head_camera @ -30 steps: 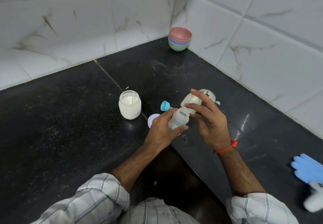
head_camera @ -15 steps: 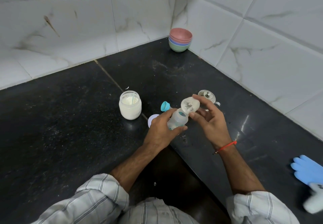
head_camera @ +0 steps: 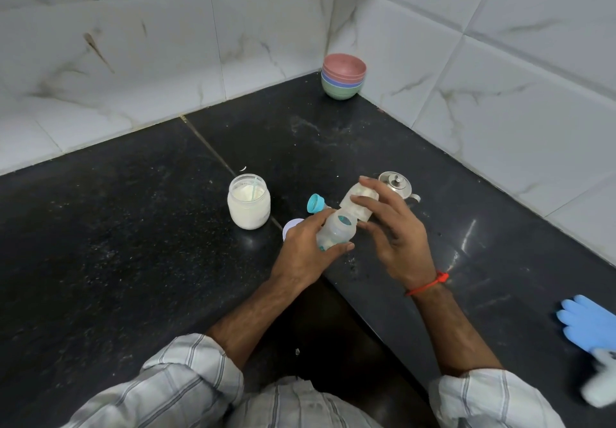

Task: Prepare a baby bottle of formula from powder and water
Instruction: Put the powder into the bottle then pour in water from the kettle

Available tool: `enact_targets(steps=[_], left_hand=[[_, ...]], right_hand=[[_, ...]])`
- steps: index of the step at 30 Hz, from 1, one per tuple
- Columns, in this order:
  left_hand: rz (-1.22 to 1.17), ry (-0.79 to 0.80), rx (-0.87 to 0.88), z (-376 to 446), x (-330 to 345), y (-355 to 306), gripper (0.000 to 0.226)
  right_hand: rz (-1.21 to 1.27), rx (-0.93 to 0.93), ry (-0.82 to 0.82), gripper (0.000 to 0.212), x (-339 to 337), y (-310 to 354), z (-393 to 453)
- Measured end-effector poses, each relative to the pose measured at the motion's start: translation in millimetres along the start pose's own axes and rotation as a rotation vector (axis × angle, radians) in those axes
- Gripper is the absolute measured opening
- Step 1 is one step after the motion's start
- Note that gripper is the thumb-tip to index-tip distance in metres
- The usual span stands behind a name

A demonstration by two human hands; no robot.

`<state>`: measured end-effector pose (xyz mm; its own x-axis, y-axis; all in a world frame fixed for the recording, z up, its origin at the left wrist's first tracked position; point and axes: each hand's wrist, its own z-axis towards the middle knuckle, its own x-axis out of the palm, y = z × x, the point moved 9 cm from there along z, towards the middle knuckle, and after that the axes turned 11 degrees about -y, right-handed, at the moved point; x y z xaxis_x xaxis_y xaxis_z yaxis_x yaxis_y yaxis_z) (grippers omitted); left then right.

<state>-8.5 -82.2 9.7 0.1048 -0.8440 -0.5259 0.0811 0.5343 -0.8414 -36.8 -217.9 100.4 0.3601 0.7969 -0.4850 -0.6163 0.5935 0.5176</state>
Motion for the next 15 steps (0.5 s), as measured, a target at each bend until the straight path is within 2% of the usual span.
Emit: enact_targets(steps=[2, 4, 8, 11, 15], left_hand=[[-0.005, 0.001, 0.011, 0, 0, 0, 0.067], [0.000, -0.008, 0.012, 0, -2, 2, 0.068], [-0.038, -0.018, 0.033, 0, -4, 5, 0.071], [-0.046, -0.031, 0.031, -2, -8, 15, 0.070], [-0.042, -0.039, 0.019, -7, -20, 32, 0.068]], right_hand=[[0.014, 0.033, 0.051, 0.041, 5, -4, -3], [0.095, 0.153, 0.083, 0.044, 9, -16, -7], [0.467, 0.666, -0.118, 0.053, 12, -54, -19], [0.662, 1.030, -0.256, 0.047, 28, -83, -45], [0.875, 1.248, -0.328, 0.046, 52, -102, -67]])
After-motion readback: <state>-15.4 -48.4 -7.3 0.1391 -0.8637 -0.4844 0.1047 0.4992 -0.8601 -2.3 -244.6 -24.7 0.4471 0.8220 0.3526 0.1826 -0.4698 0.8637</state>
